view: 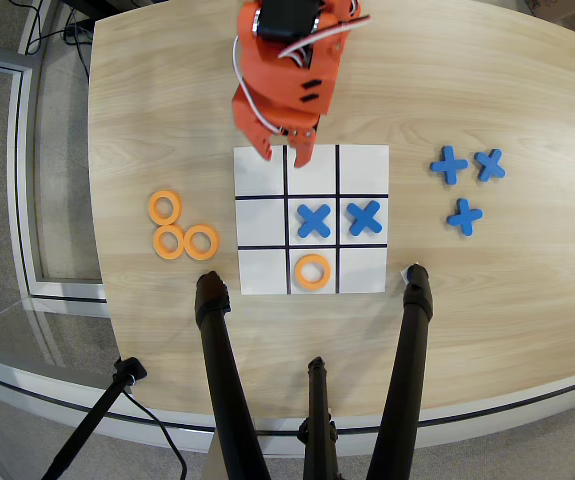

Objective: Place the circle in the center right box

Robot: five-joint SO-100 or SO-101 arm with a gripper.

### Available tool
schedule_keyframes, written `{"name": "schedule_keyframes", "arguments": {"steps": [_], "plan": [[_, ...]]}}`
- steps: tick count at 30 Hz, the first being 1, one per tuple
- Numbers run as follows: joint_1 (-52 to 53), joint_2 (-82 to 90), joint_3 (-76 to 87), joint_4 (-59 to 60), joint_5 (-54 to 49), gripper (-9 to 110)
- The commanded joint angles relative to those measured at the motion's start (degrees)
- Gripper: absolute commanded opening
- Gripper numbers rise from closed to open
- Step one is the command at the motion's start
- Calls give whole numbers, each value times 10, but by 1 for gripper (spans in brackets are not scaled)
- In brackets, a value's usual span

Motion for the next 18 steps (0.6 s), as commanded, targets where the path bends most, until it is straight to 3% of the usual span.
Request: {"name": "schedule_keyframes", "arguments": {"steps": [1,18], "plan": [[13,-84,-92,-18,11,13],[83,-451,-425,-53,28,13]]}}
